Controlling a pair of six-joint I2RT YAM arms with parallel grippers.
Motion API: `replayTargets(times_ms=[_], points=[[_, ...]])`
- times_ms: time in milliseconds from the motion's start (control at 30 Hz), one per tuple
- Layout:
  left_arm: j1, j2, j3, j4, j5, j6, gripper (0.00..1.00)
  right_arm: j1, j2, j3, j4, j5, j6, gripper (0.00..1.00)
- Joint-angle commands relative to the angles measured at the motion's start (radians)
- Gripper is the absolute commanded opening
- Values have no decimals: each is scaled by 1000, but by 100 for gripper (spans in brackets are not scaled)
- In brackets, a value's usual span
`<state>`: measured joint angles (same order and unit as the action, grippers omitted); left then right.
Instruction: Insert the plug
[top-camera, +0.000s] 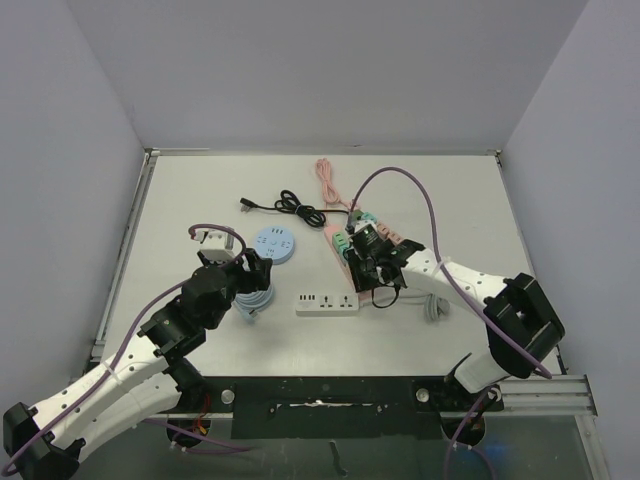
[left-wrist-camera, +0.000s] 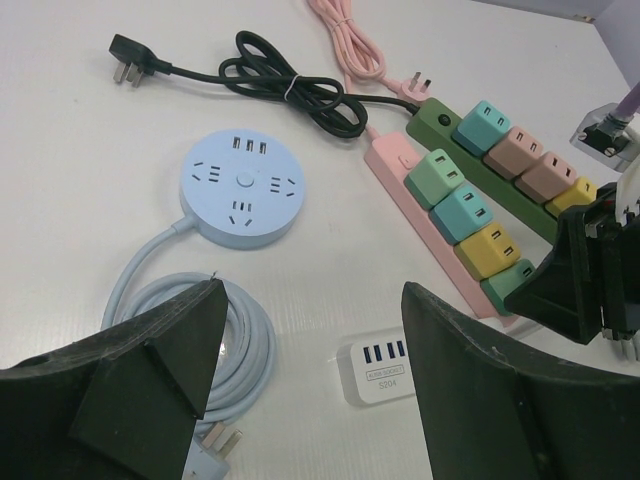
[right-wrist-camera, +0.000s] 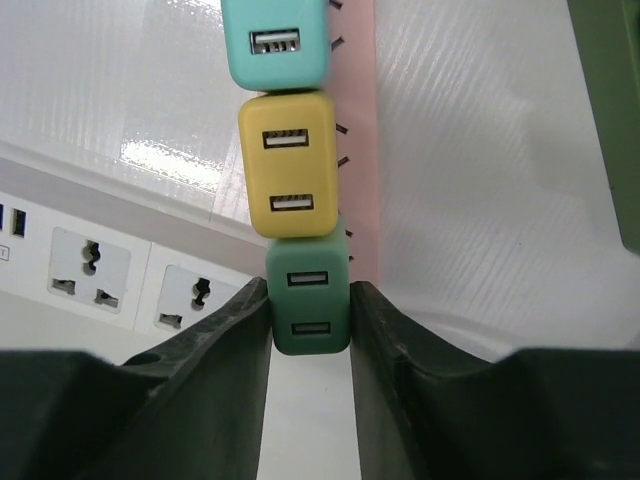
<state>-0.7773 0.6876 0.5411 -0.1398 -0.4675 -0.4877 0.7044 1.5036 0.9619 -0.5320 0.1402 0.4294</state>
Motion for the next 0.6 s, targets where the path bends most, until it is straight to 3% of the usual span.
replayTargets(times_ms=[0,200,433,567], points=[[4,-11,32,19,-17,-12,69,-9,41,34,-6,41,17,29],[5,10,54,-5,-25,-76,70,-20,128,9,16,7,24,0],[35,184,224,-200,34,-201,71,-34,258,-27,66,-60,13,0],[41,223,249,-204,101,-182,73,-35,177,3,64,-26,32,0]])
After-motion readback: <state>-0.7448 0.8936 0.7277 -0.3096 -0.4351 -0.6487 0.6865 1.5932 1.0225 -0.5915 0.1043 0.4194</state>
